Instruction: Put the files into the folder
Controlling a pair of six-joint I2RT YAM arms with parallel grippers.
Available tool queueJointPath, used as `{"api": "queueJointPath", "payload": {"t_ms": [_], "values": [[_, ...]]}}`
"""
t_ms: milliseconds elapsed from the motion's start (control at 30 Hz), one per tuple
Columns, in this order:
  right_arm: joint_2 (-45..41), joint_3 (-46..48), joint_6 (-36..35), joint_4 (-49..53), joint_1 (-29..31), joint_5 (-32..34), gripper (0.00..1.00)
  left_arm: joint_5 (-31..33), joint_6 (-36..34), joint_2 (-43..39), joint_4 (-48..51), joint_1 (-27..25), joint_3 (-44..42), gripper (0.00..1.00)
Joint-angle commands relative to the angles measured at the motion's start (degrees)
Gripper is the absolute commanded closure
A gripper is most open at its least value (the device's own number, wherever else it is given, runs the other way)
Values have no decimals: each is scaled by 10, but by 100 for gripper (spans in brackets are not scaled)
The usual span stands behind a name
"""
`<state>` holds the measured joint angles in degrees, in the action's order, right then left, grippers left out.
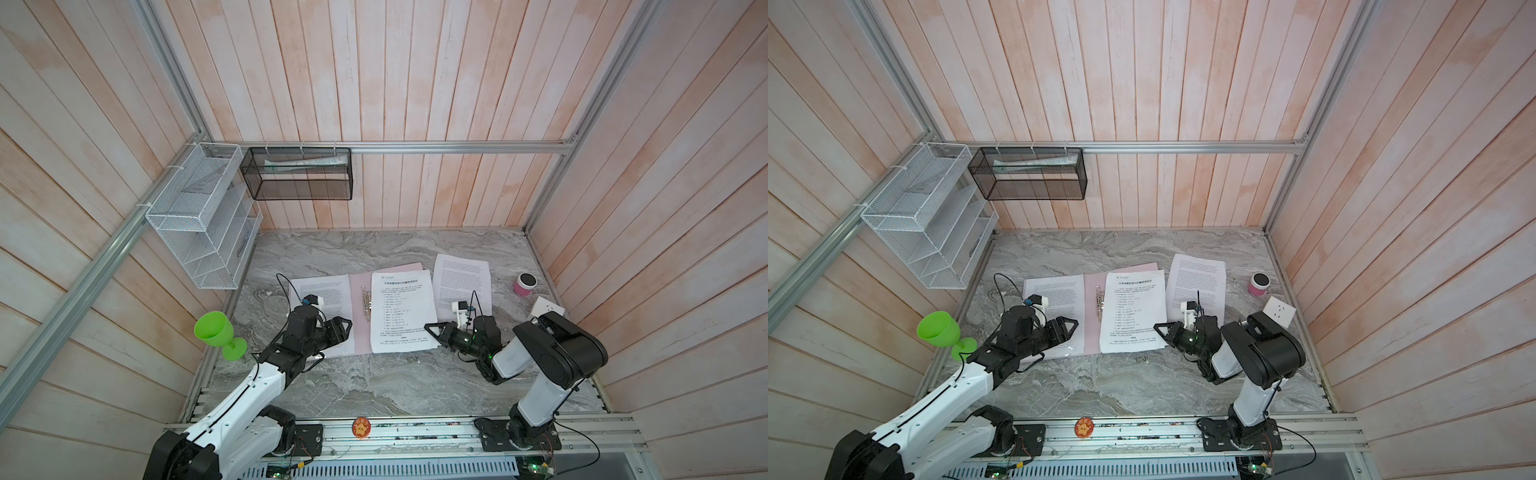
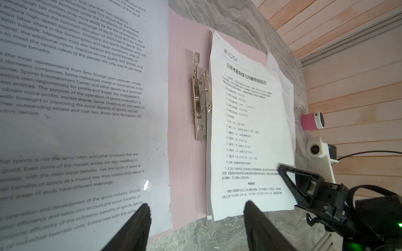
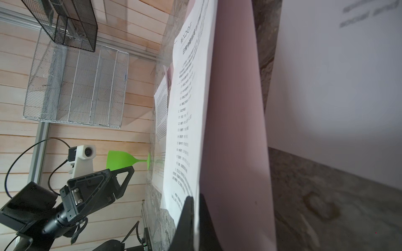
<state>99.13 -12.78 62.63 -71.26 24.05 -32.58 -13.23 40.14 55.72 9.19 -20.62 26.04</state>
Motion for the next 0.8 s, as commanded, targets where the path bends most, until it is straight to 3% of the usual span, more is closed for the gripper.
{"api": "queueJointPath", "payload": {"t_ms": [0, 767], "values": [[-1, -8, -22, 24, -4, -20, 100, -4, -1, 6, -17, 3, -5, 30], [71, 14, 10, -74, -37, -67, 100, -4, 3, 9, -11, 3, 2, 31]]}}
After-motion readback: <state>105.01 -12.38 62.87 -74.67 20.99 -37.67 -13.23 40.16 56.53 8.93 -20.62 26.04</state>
